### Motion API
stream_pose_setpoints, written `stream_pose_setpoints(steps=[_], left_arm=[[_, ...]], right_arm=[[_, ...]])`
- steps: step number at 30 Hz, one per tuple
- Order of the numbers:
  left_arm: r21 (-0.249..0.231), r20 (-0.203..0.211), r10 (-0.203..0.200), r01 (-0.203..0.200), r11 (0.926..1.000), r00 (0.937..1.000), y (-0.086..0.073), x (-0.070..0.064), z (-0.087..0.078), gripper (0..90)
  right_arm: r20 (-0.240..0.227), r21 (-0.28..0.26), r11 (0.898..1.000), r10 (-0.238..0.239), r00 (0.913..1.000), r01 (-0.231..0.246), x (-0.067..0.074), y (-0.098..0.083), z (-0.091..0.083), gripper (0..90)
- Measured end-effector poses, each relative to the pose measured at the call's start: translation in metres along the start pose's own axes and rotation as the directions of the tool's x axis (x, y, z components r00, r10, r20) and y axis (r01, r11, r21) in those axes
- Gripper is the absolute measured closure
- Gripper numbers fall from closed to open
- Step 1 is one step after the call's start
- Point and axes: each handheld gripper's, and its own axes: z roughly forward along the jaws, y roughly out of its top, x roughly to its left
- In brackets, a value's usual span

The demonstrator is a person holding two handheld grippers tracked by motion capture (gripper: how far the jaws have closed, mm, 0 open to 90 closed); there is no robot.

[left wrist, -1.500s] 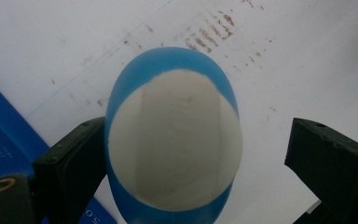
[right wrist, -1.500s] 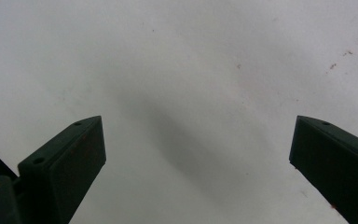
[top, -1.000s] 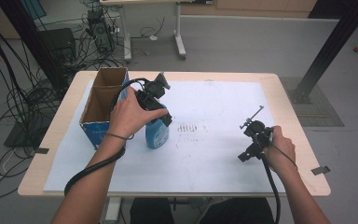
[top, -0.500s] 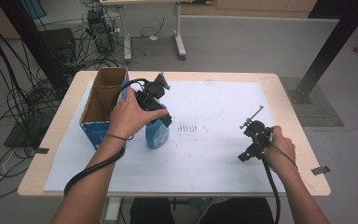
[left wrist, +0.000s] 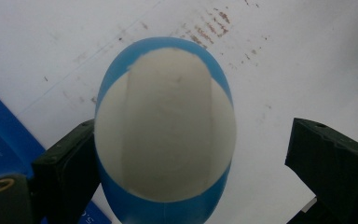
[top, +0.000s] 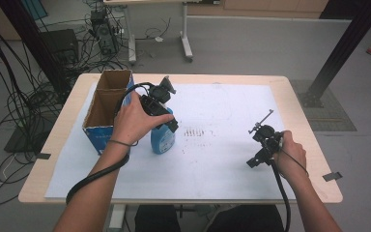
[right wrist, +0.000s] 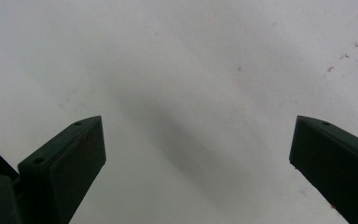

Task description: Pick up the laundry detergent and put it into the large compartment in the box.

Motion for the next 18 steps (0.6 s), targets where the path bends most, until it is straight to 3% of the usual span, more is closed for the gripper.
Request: stream_pose_setpoints(steps=[18], left_arm=[[-0.001,-0.007,-0.001,0.001,1.0,1.0,-0.0006,-0.0014,0.0002,7.1]], right_arm=[[-0.003,0.002,1.0,0.001,1.0,-0.001,0.0003,-0.0001,0.0006,3.3]])
